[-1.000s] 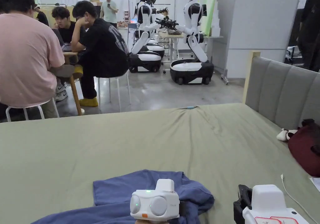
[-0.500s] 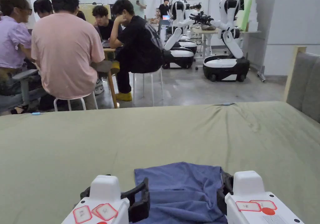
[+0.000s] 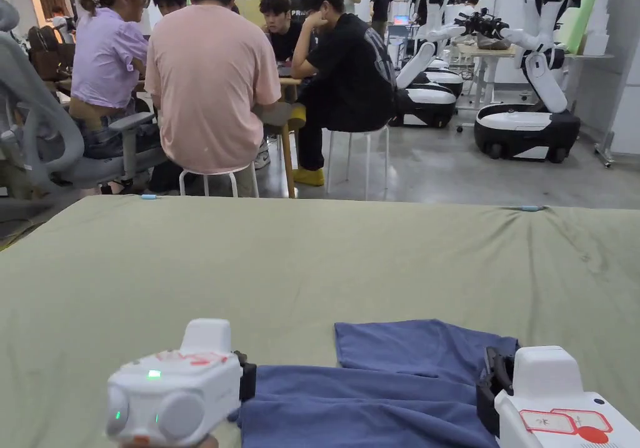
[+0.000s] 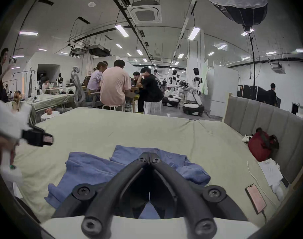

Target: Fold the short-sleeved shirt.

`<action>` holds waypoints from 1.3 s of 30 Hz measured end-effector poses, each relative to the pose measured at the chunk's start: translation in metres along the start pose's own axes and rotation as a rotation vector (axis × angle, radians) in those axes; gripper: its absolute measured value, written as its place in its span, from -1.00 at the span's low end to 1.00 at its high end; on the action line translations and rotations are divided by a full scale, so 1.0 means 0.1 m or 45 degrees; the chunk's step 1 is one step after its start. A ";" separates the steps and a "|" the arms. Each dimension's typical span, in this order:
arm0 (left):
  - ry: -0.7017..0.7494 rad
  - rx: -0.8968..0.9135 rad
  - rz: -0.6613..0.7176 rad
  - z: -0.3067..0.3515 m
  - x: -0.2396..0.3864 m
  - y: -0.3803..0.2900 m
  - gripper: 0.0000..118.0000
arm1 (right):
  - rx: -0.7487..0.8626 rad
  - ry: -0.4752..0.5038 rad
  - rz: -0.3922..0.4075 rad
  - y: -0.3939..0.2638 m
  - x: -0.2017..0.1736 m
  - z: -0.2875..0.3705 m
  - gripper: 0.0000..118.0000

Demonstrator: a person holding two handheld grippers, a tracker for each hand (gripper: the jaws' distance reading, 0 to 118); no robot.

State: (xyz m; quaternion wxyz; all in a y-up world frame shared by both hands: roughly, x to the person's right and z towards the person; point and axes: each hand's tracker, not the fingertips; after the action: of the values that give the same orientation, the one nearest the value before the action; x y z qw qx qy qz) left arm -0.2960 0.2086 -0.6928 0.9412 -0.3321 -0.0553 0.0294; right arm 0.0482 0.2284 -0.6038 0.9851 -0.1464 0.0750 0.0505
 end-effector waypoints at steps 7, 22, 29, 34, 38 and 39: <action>0.098 -0.342 0.079 -1.24 -0.40 0.51 -0.63 | -0.058 0.002 0.016 -0.11 0.09 -0.17 -1.00; 0.103 -0.400 -0.066 -1.60 -0.28 0.28 -0.99 | -0.200 -0.179 -0.091 -0.41 1.10 -0.31 -1.00; 0.029 -0.151 -0.125 -1.06 -0.07 0.27 -0.98 | -0.505 -0.260 -0.054 -0.80 2.01 -0.88 -1.00; -0.007 -0.133 -0.131 -0.87 0.08 0.32 -0.98 | -0.597 -0.049 0.001 -1.06 2.00 -1.26 1.00; -0.037 -0.149 -0.112 -0.87 0.09 0.35 -0.98 | -0.625 -0.134 0.186 -1.17 1.92 -1.55 0.72; -0.034 -0.145 -0.118 -0.87 0.11 0.35 -0.98 | -0.621 -0.111 0.170 -1.18 1.94 -1.59 0.70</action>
State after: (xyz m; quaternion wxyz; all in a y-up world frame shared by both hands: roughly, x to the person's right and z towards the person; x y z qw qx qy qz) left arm -0.2749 0.1827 -0.7808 0.9202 -0.3818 -0.0847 -0.0131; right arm 0.2317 0.0841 -0.7526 0.9175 -0.3719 0.0276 0.1381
